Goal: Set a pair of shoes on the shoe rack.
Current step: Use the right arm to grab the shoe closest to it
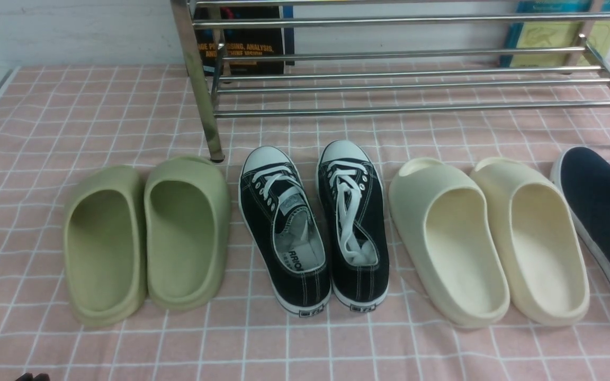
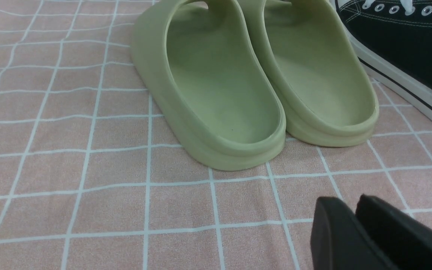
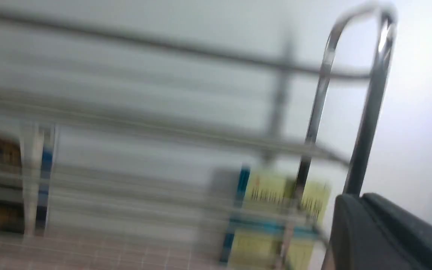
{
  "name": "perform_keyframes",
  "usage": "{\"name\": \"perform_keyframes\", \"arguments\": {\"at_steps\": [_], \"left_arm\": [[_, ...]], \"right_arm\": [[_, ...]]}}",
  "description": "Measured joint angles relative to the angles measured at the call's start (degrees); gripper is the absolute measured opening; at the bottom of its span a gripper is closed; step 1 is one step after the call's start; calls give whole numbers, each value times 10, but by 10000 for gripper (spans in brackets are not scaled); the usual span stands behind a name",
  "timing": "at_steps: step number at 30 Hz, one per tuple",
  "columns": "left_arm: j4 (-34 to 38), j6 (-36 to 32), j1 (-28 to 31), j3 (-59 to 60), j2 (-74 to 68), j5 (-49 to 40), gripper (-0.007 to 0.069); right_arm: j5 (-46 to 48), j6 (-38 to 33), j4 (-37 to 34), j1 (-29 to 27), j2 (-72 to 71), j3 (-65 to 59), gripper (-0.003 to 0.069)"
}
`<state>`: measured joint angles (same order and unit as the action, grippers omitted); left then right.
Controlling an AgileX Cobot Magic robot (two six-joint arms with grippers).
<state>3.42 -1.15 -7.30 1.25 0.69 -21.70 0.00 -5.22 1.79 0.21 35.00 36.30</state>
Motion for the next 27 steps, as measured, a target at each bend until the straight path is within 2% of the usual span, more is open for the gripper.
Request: {"name": "perform_keyframes", "arguments": {"at_steps": [5,8,10,12,14,16,17,18,20,23,27], "left_arm": [[0,0,0,0,0,0,115],[0,0,0,0,0,0,116],[0,0,0,0,0,0,119],[0,0,0,0,0,0,122],[0,0,0,0,0,0,127],[0,0,0,0,0,0,129],[0,0,0,0,0,0,129],[0,0,0,0,0,0,129],[0,0,0,0,0,0,129],[0,1,0,0,0,0,132],[0,1,0,0,0,0,135]], "right_arm": [[178,61,-67,0,147,-3,30],[252,52,-78,0,203,11,30],[338,33,-86,0,268,61,32],[376,22,-87,0,299,95,39],[443,6,-83,0,362,172,74],[464,2,-76,0,391,205,110],[478,1,-68,0,413,224,143],[490,1,-53,0,447,240,206],[494,1,-42,0,465,245,248],[499,22,9,0,524,248,379],[469,63,50,0,558,248,421]]}}
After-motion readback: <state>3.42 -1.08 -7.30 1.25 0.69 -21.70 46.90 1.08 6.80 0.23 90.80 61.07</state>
